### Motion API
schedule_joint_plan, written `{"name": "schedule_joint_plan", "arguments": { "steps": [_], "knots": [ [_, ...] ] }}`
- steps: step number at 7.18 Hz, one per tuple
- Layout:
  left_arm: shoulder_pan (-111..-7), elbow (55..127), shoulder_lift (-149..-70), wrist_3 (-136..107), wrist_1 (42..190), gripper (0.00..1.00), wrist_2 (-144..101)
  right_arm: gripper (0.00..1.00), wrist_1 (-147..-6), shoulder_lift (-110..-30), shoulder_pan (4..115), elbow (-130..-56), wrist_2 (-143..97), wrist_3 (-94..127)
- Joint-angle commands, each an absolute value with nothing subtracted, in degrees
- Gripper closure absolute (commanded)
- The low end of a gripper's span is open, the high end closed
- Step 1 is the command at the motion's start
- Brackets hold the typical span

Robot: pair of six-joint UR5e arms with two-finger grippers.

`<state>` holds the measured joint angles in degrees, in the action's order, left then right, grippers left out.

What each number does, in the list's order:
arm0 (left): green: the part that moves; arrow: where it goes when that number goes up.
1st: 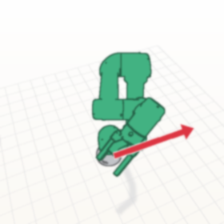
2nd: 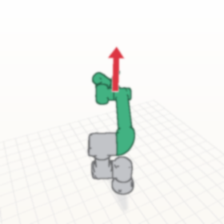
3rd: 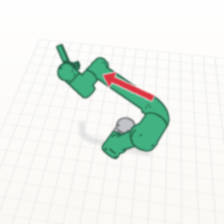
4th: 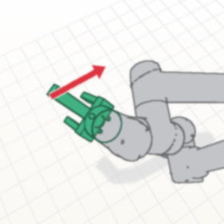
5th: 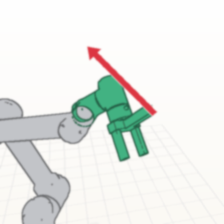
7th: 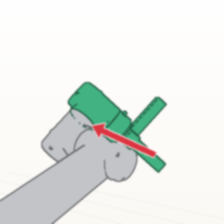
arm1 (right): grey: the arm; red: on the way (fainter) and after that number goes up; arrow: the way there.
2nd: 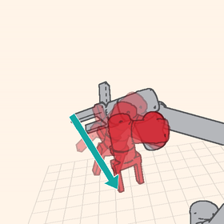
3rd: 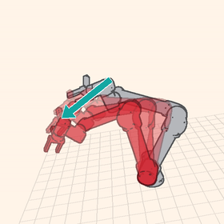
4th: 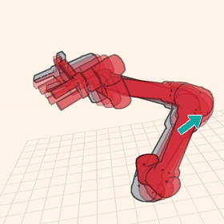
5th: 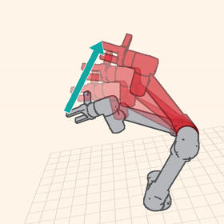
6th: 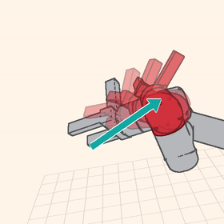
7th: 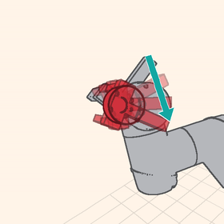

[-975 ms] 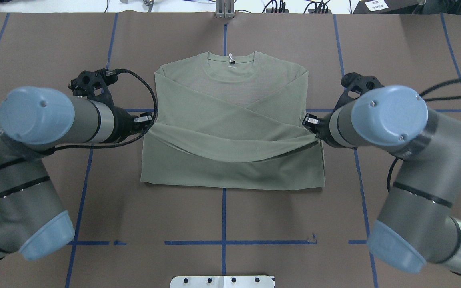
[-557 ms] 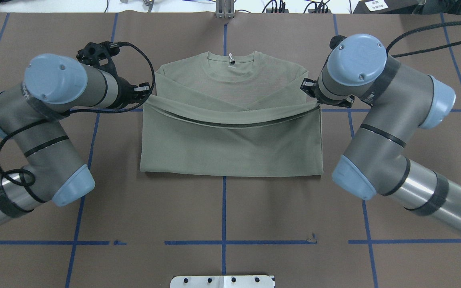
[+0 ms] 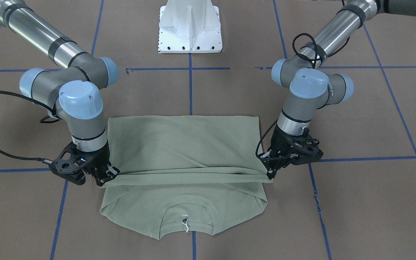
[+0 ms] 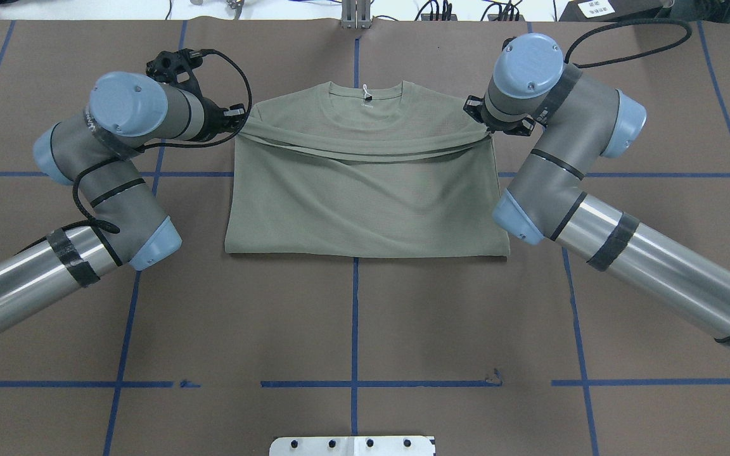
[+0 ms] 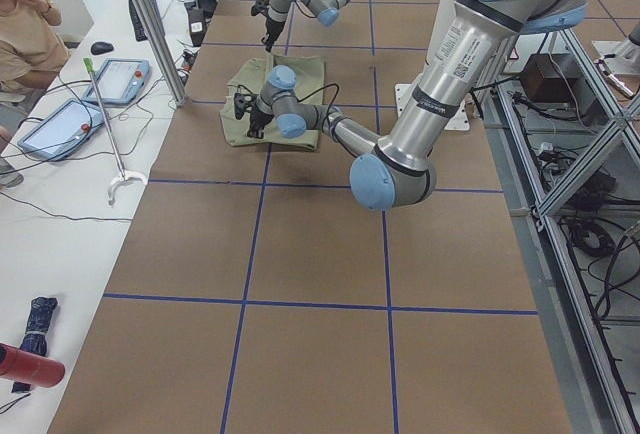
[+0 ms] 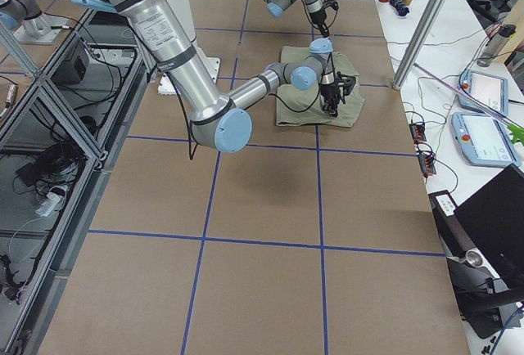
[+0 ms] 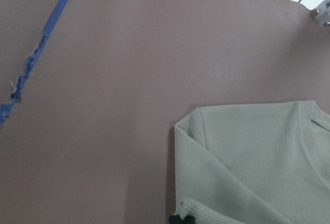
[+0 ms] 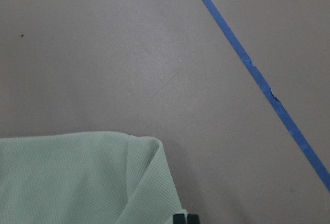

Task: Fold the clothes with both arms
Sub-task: 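Lay the hem down near the collar and open both grippers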

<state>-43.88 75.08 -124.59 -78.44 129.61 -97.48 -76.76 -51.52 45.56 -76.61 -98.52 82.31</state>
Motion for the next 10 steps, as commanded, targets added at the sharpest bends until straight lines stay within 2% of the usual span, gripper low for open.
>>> {"name": "schedule_joint_plan", "arguments": {
  "steps": [1, 2, 6, 7, 8, 9, 10],
  "knots": [
    [-44.3, 71.6, -125.8, -78.4, 131.7, 1.00, -96.5, 1.00, -73.6, -48.2, 47.4, -69.6, -98.7, 80.5],
    [-44.3, 71.5, -126.0, -78.4, 131.7, 1.00, -96.4, 1.00, -71.0, -47.6, 47.4, -67.2, -98.7, 80.4],
    [-44.3, 69.6, -128.1, -78.4, 131.7, 1.00, -95.7, 1.00, -70.8, -47.5, 47.9, -66.4, -98.7, 79.6],
    [-44.3, 67.7, -128.1, -78.4, 133.9, 0.92, -95.7, 1.00, -70.8, -47.5, 47.9, -66.3, -98.7, 79.1],
    [-44.3, 66.9, -128.1, -78.4, 135.3, 0.81, -95.7, 0.60, -70.8, -47.5, 47.9, -66.1, -98.7, 78.0],
    [-44.4, 66.9, -128.1, -78.4, 135.6, 0.78, -95.7, 0.51, -70.8, -47.5, 48.2, -66.3, -98.6, 77.8],
    [-45.2, 67.1, -128.1, -78.3, 137.4, 0.67, -96.1, 0.45, -70.6, -47.5, 48.5, -67.3, -98.7, 78.0]
  ]
}}
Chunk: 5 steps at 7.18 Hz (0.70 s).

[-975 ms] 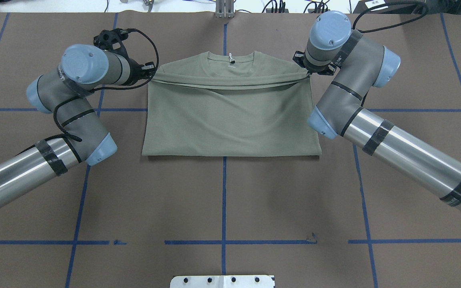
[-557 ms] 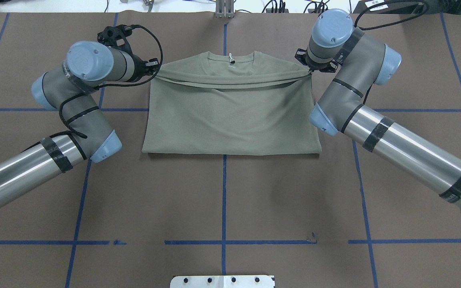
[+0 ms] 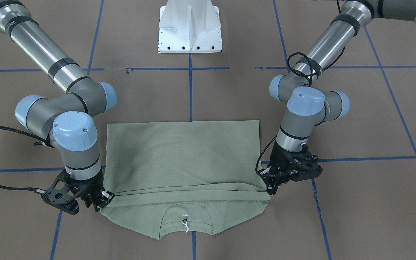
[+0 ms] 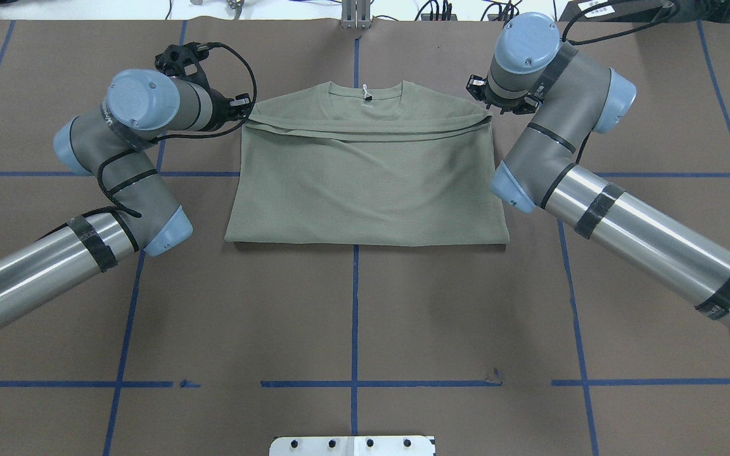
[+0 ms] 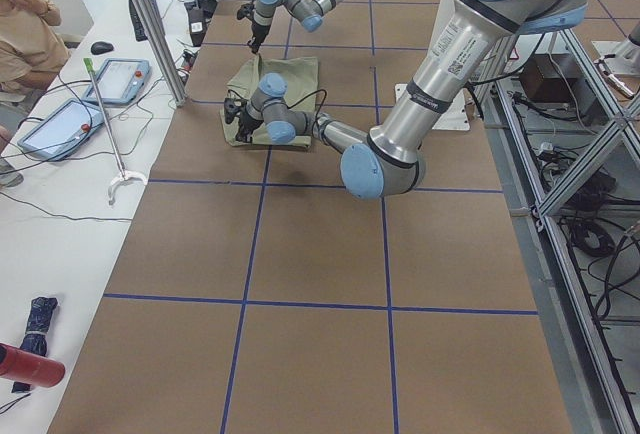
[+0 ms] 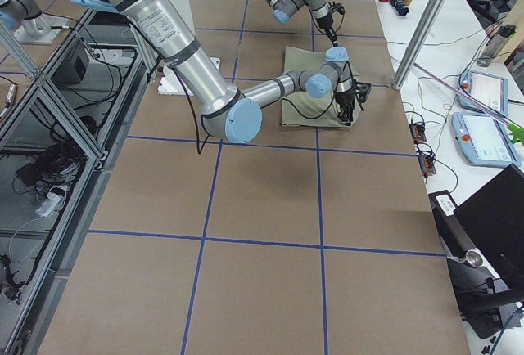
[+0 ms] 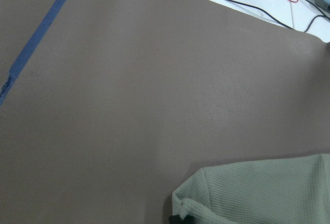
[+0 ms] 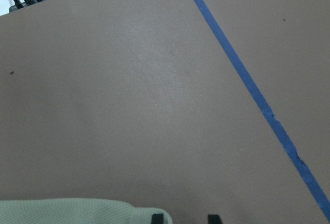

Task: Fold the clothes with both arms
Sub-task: 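Lay the hem down near the collar and open both grippers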

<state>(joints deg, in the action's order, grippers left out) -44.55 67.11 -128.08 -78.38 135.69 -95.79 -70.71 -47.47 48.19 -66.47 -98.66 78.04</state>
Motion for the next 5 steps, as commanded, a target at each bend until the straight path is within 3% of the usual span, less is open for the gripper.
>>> {"name": "schedule_joint_plan", "arguments": {
  "steps": [1, 3, 5],
  "knots": [
    [-45.6, 67.9, -128.0, -78.3, 138.0, 0.64, -96.5, 0.45, -70.6, -48.2, 48.8, -70.8, -98.8, 78.0],
    [-46.0, 77.7, -124.2, -78.7, 137.5, 0.61, -103.8, 0.38, -70.6, -60.6, 47.4, -87.6, -103.3, 81.1],
    [-46.0, 80.2, -122.1, -78.3, 137.5, 0.61, -104.7, 0.33, -70.5, -68.4, 41.9, -95.2, -102.7, 92.2]
  ]
}}
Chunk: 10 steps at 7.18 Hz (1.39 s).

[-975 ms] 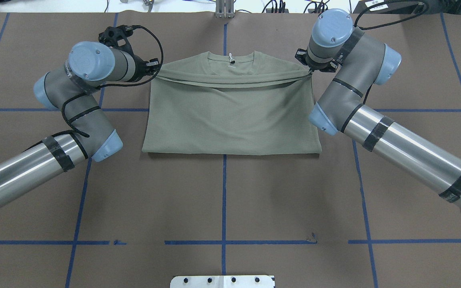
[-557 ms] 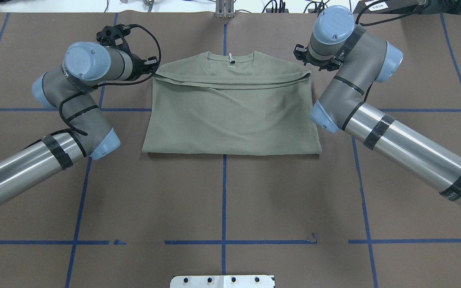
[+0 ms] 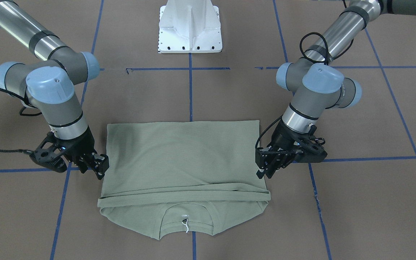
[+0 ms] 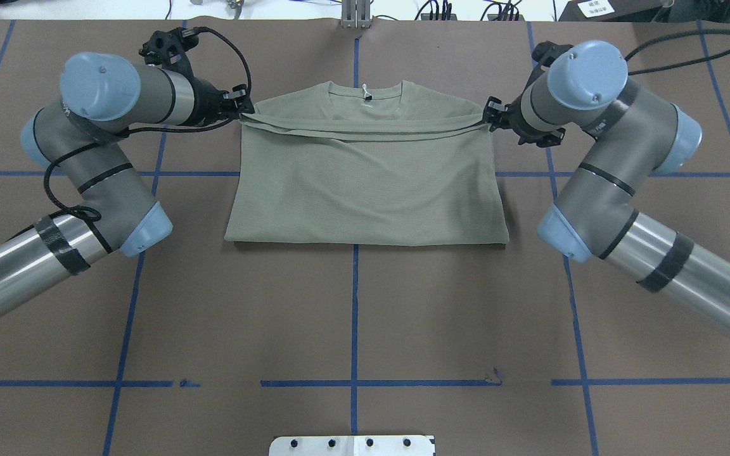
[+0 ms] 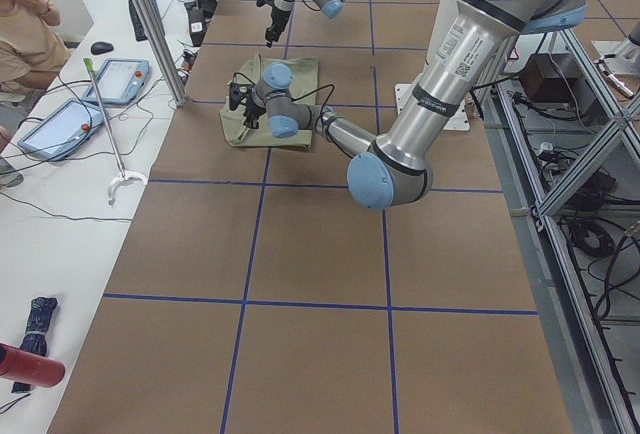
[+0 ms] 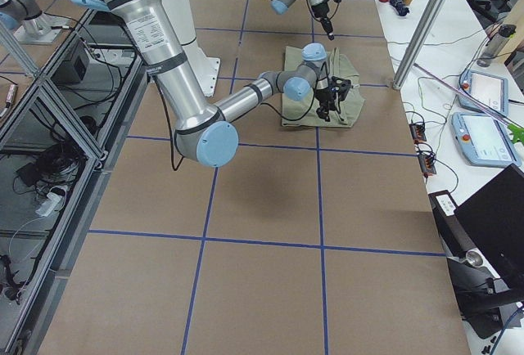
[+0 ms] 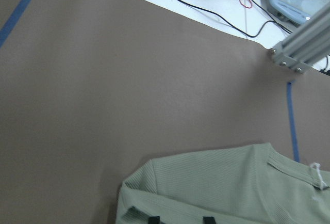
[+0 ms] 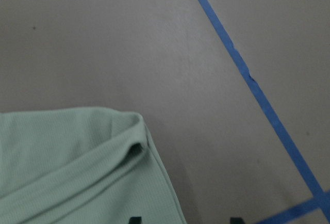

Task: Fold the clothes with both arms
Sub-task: 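Withdraw both grippers away from the folded shirt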

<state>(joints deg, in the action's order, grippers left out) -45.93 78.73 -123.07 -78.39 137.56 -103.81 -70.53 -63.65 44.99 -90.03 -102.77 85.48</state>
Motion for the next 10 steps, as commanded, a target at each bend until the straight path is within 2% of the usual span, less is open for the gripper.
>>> {"name": "schedule_joint_plan", "arguments": {
  "steps": [1, 2, 5, 6, 7, 9, 10],
  "knots": [
    [-46.1, 80.2, -122.1, -78.2, 137.5, 0.61, -104.5, 0.30, -70.5, -71.1, 38.7, -99.3, -102.3, 97.9],
    [-46.5, 80.2, -122.0, -78.1, 137.5, 0.61, -104.3, 0.30, -70.4, -72.8, 36.1, -101.3, -100.9, 102.6],
    [-47.5, 81.7, -121.8, -78.1, 137.1, 0.62, -104.2, 0.30, -70.5, -74.4, 31.6, -101.0, -95.3, 104.5],
    [-48.2, 82.2, -121.8, -78.1, 136.8, 0.63, -104.3, 0.43, -70.5, -75.0, 31.6, -101.3, -95.4, 104.6],
    [-48.4, 82.6, -121.8, -78.1, 135.9, 0.63, -104.3, 0.66, -70.5, -75.1, 31.6, -101.2, -95.4, 104.6],
    [-48.4, 85.4, -121.6, -78.1, 132.0, 0.63, -104.3, 1.00, -70.5, -75.7, 31.5, -101.7, -95.7, 104.6],
    [-48.4, 85.3, -121.6, -78.1, 132.0, 0.63, -104.3, 1.00, -70.5, -75.8, 31.4, -101.9, -95.8, 104.6]
  ]
}}
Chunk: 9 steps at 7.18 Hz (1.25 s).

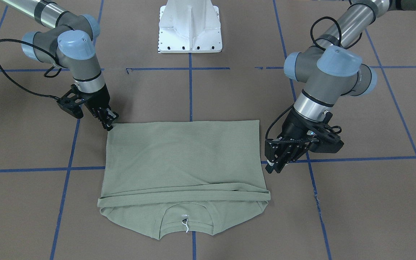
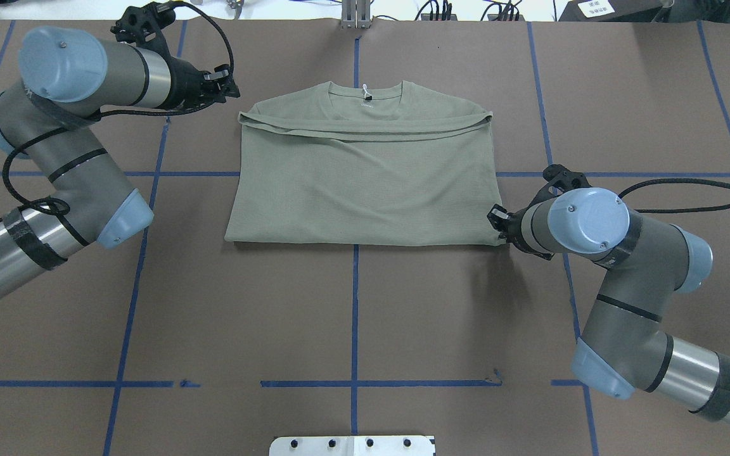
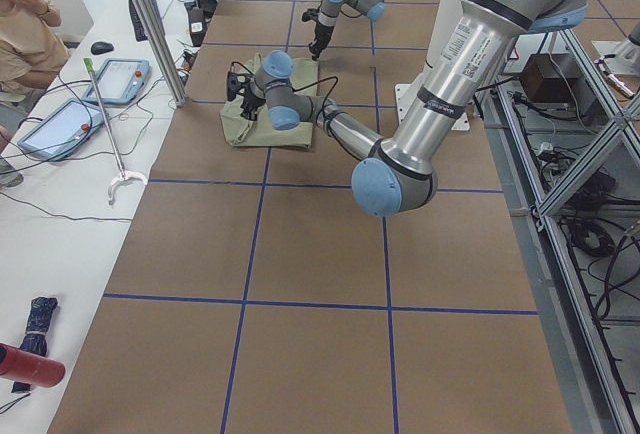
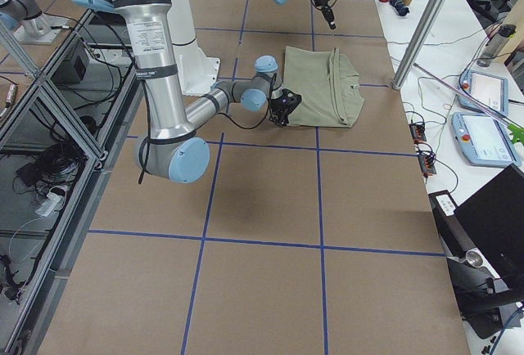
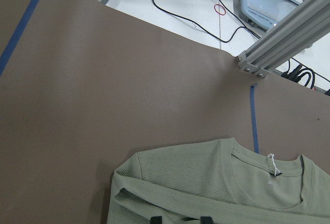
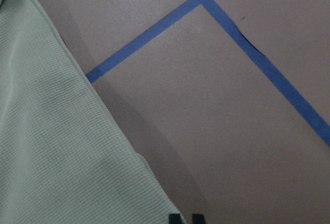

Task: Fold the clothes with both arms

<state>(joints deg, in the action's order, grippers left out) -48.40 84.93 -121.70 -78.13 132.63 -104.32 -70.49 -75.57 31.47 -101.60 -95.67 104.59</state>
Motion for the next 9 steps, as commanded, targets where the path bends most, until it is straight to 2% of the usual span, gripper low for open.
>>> {"name": "schedule_joint_plan", "arguments": {
  "steps": [1, 3, 6, 9],
  "knots": [
    [-48.4, 85.3, -121.6, -78.1, 132.0, 0.63, -104.3, 1.00, -70.6, -76.5, 31.4, -103.6, -96.9, 104.6],
    [-48.3, 85.3, -121.6, -78.2, 131.9, 0.63, -104.4, 1.00, -70.6, -83.1, 28.3, -112.5, -97.8, 104.9],
    [-47.6, 86.9, -121.6, -79.0, 132.1, 0.63, -107.7, 1.00, -71.3, -95.7, 15.3, -124.8, -97.6, 109.7],
    [-47.6, 91.7, -119.7, -79.1, 132.3, 0.61, -118.7, 1.00, -71.4, -99.6, -2.6, -131.6, -97.7, 117.0]
  ]
}}
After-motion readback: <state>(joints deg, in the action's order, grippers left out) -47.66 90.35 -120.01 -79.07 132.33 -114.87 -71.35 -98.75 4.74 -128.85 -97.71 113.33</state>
